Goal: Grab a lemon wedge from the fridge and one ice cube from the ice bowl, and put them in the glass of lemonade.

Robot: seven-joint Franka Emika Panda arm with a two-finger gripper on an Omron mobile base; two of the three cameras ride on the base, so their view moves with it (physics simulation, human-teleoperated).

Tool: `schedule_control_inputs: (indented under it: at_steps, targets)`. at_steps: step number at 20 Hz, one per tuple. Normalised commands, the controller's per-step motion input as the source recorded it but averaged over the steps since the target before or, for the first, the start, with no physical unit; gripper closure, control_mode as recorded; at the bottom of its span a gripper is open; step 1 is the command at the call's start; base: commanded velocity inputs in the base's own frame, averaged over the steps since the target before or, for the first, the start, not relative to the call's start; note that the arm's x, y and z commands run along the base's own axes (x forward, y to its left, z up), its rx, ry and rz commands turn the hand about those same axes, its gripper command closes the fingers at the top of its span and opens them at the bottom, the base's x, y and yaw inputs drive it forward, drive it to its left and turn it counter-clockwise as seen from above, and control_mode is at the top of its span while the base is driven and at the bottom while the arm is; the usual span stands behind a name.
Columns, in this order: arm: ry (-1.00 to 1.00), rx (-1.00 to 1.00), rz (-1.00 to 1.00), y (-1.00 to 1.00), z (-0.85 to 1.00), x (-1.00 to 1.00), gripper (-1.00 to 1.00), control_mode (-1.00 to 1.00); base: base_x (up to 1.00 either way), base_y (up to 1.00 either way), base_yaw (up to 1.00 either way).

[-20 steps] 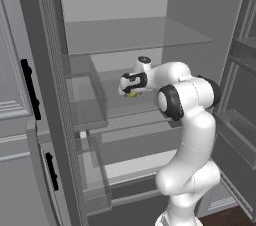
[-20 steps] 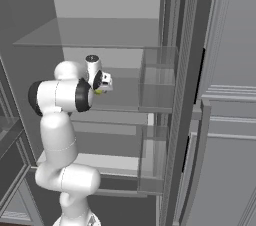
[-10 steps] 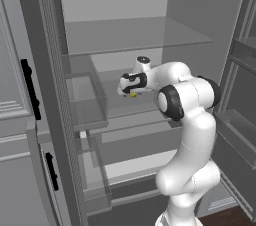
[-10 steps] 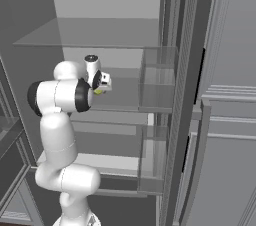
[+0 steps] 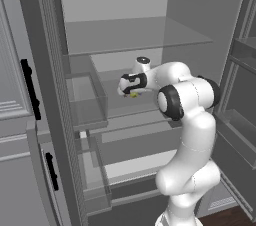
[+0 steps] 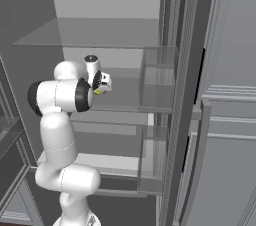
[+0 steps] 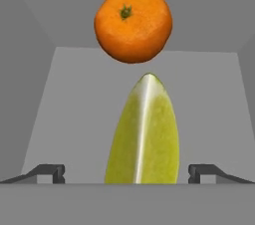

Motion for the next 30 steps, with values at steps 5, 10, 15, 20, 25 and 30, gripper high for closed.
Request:
schedule_control_inputs:
  at_steps: [5,10,15,20,25,30]
  targets:
    - [0.0,0.0,-0.09,0.0,-0.09,0.0,-1.0,-1.0,0.0,0.0,0.0]
    - [0.0,0.0,-0.06,0.0,-0.04,0.0,1.0,-1.0,0.0,0.0,0.0]
    - [0.0,0.0,-0.01,0.0,0.0,0.0,1.0,-1.0,0.0,0.0,0.0]
    - [0.0,0.01,0.0,-0.06,0.0,-0.22,1.0,-1.0,0.0,0.0,0.0]
    - [-0.02,0.05,0.0,-0.12,0.0,-0.7,1.0,-1.0,0.0,0.0,0.0]
    - [-0.06,0.06,0.0,-0.09,0.11,-0.76,1.0,-1.0,0.0,0.0,0.0]
